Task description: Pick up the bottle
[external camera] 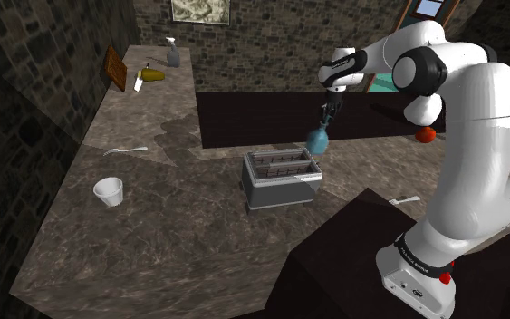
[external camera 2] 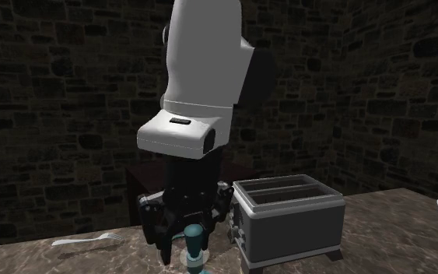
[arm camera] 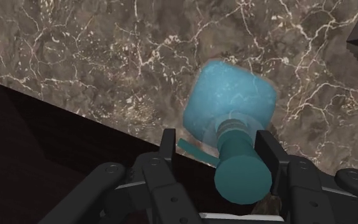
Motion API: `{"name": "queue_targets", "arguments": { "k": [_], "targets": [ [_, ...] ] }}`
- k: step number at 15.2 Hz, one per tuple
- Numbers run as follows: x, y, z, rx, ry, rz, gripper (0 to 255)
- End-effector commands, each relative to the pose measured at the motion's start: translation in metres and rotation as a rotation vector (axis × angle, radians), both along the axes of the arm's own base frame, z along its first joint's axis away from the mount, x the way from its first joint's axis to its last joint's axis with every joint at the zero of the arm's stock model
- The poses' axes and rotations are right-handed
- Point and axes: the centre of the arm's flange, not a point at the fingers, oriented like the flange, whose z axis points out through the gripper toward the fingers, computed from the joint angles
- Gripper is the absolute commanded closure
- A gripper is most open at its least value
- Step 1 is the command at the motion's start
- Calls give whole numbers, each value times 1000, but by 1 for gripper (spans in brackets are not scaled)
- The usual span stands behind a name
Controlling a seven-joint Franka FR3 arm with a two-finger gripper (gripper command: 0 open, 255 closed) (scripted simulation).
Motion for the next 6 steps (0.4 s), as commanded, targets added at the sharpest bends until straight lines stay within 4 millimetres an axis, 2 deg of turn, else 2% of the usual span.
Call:
{"name": "queue_targets", "arguments": {
  "k": [1,4,6],
  "targets": [
    [0,1,11,0,0,0,255],
    [0,1,27,0,0,0,255],
    [0,1,28,0,0,0,255]
  ]
}}
